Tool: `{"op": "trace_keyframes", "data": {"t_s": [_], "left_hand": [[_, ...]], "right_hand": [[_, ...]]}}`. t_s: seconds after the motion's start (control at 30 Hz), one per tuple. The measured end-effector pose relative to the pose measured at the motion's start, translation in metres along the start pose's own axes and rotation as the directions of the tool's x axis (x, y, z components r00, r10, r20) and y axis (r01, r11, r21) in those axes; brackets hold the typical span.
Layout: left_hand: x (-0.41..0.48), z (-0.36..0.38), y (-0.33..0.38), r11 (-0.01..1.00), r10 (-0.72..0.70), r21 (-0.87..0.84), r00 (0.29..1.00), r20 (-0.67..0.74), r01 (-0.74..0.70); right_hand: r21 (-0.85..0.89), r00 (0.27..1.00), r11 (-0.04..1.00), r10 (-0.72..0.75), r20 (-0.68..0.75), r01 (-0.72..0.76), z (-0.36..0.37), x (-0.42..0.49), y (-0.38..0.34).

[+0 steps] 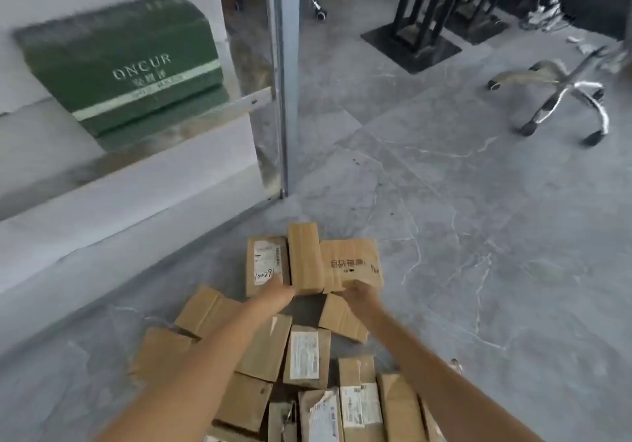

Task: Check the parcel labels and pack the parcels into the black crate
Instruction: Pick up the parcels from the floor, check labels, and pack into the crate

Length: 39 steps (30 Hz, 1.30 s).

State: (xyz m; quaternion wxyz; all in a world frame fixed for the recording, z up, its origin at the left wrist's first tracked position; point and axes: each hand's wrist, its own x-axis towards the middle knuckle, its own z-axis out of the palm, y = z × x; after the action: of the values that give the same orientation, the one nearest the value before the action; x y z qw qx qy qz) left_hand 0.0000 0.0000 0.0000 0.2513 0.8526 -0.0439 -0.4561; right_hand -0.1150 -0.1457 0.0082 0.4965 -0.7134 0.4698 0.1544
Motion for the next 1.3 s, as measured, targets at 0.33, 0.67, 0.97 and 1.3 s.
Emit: {"op": "trace_keyframes", "data": {"t_s": [0.33,0.67,0.97,1.3], "left_hand": [[0.095,0.077,-0.029,0.956,-0.030,-0.293,0.987,-0.157,-0.017],[-0.213,-0.044,0.083,0.435,0.011,-0.900,0.999,0.032,0.024],[-0.548,-0.212,0.221,0.550,0.143,-0.810,0.979,-0.148,-0.203],[-0.775,-0.267,0.274,0.315,0.555,-0.812,0.790,-0.263,-0.491]], "right_hand": [[0.076,0.986,0.984,-0.154,-0.055,0.158,0.083,0.086,0.035],[0.135,0.840,0.841,-0.484,-0.247,0.524,-0.041,-0.222,-0.116],[0.004,0.624,0.650,-0.728,-0.283,0.760,-0.192,-0.518,-0.267],[-0.714,-0.007,0.240,-0.946,-0.324,0.658,-0.274,-0.670,-0.327]]}}
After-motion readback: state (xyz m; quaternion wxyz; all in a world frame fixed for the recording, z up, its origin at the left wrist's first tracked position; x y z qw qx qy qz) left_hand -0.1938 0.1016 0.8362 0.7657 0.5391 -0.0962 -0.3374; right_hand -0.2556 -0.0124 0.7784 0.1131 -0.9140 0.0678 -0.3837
